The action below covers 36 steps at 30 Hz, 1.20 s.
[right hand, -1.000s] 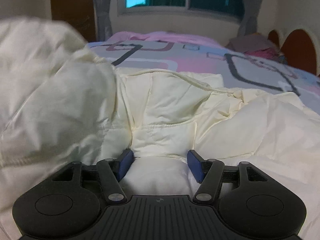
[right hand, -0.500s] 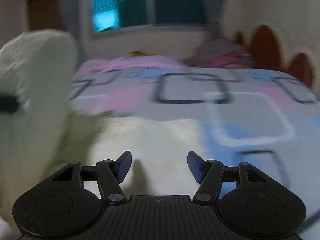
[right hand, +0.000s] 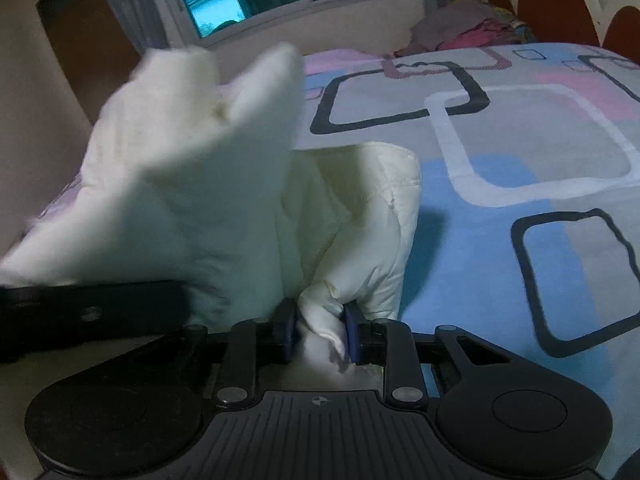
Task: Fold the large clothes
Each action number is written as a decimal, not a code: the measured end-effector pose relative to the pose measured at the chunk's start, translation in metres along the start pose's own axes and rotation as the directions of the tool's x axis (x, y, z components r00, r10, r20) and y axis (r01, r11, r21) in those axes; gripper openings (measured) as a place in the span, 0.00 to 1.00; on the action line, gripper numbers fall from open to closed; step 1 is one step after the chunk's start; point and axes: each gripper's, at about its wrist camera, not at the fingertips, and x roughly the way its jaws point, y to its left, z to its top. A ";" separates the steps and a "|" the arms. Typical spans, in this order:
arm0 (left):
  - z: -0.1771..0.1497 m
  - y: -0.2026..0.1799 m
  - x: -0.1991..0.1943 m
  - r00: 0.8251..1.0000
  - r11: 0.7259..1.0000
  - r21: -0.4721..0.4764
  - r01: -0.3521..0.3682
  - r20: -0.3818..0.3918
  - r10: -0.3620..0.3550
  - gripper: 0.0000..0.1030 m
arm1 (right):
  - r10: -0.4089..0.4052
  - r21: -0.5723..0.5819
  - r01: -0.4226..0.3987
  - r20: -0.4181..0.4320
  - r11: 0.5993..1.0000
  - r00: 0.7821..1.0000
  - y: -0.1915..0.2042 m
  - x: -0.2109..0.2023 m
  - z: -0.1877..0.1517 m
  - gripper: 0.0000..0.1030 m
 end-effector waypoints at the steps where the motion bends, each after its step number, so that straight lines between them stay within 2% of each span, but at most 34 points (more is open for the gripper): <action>1: 0.001 -0.002 0.004 1.000 1.000 0.004 -0.012 -0.019 0.012 0.14 | 0.004 0.020 -0.004 0.011 1.000 1.000 -0.008 -0.009 0.001 0.25; 2: 0.000 -0.005 0.002 1.000 1.000 0.004 -0.013 -0.023 0.013 0.15 | 0.001 0.043 -0.002 0.018 0.999 1.000 -0.015 -0.017 0.001 0.26; 5: -0.002 -0.009 0.003 1.000 1.000 0.015 -0.014 -0.013 0.014 0.30 | 0.023 0.111 -0.030 0.063 0.993 0.998 -0.036 -0.049 0.012 0.26; 6: -0.003 -0.013 0.003 1.000 0.999 0.033 -0.012 -0.009 0.012 0.41 | 0.023 0.112 -0.032 0.081 0.993 0.996 -0.035 -0.056 0.018 0.26; 7: -0.003 -0.017 0.004 1.000 0.999 0.049 -0.006 -0.008 0.007 0.55 | 0.040 0.118 -0.052 0.101 0.992 0.994 -0.037 -0.064 0.025 0.26; 9: -0.006 -0.028 0.003 1.000 0.996 0.091 0.005 -0.007 -0.004 0.74 | 0.088 0.135 -0.103 0.116 0.986 0.989 -0.037 -0.073 0.036 0.27; 10: -0.008 -0.034 0.003 1.000 0.993 0.119 0.002 -0.006 -0.002 0.79 | 0.105 0.139 -0.121 0.119 0.983 0.987 -0.037 -0.074 0.040 0.28; 12: -0.012 -0.043 0.001 1.000 0.986 0.166 -0.011 -0.001 0.012 0.79 | 0.158 0.163 -0.173 0.101 0.971 0.982 -0.040 -0.068 0.049 0.55; 15: -0.014 -0.042 -0.005 1.000 0.987 0.156 0.026 -0.007 -0.025 0.80 | 0.230 0.163 -0.239 0.076 0.957 0.970 -0.034 -0.053 0.063 0.57; 19: -0.017 -0.030 -0.025 0.996 0.987 0.133 0.094 -0.003 -0.094 0.80 | 0.322 0.169 -0.313 -0.032 0.935 0.946 -0.027 -0.025 0.076 0.56; 20: -0.016 -0.030 -0.028 0.995 0.987 0.121 0.104 -0.002 -0.104 0.80 | 0.328 0.160 -0.317 -0.049 0.935 0.943 -0.024 -0.020 0.076 0.46; 21: -0.014 -0.025 -0.037 0.994 0.989 0.100 0.113 -0.002 -0.113 0.79 | 0.338 0.134 -0.327 -0.068 0.936 0.939 -0.020 -0.017 0.075 0.19; 23: -0.010 -0.015 -0.056 0.989 0.988 0.041 0.148 0.010 -0.149 0.77 | 0.290 0.062 -0.286 -0.079 0.956 0.954 -0.013 -0.013 0.072 0.16; 25: -0.003 -0.002 -0.084 0.986 0.988 -0.009 0.156 0.065 -0.155 0.81 | 0.256 0.026 -0.255 -0.085 0.967 0.963 -0.012 -0.012 0.067 0.13; 27: 0.002 0.007 -0.100 0.990 0.998 0.003 0.069 0.119 -0.069 0.84 | 0.216 -0.015 -0.218 -0.082 0.976 0.973 -0.011 -0.009 0.063 0.12; 29: 0.007 0.024 -0.103 0.983 0.996 0.028 -0.085 0.163 0.080 0.83 | 0.164 -0.061 -0.168 -0.070 0.984 0.984 -0.011 -0.008 0.057 0.12; 30: 0.009 0.036 -0.098 0.969 0.984 0.035 -0.176 0.180 0.167 0.79 | 0.140 -0.073 -0.145 -0.066 0.987 0.988 -0.012 -0.008 0.053 0.11; 32: 0.008 0.054 -0.082 0.939 0.955 0.043 -0.294 0.199 0.280 0.73 | 0.112 -0.056 -0.116 -0.064 0.992 0.992 -0.018 -0.007 0.048 0.11; 33: 0.007 0.062 -0.075 0.935 0.948 0.048 -0.314 0.189 0.300 0.68 | 0.108 -0.040 -0.111 -0.061 0.993 0.992 -0.020 -0.007 0.045 0.11; 35: 0.004 0.073 -0.056 0.946 0.957 0.040 -0.288 0.170 0.278 0.67 | 0.108 -0.013 -0.109 -0.058 0.994 0.992 -0.020 -0.015 0.044 0.11; 36: 0.002 0.073 -0.050 0.945 0.958 0.029 -0.285 0.178 0.275 0.67 | 0.104 0.021 -0.103 -0.040 0.994 0.994 -0.021 -0.023 0.043 0.11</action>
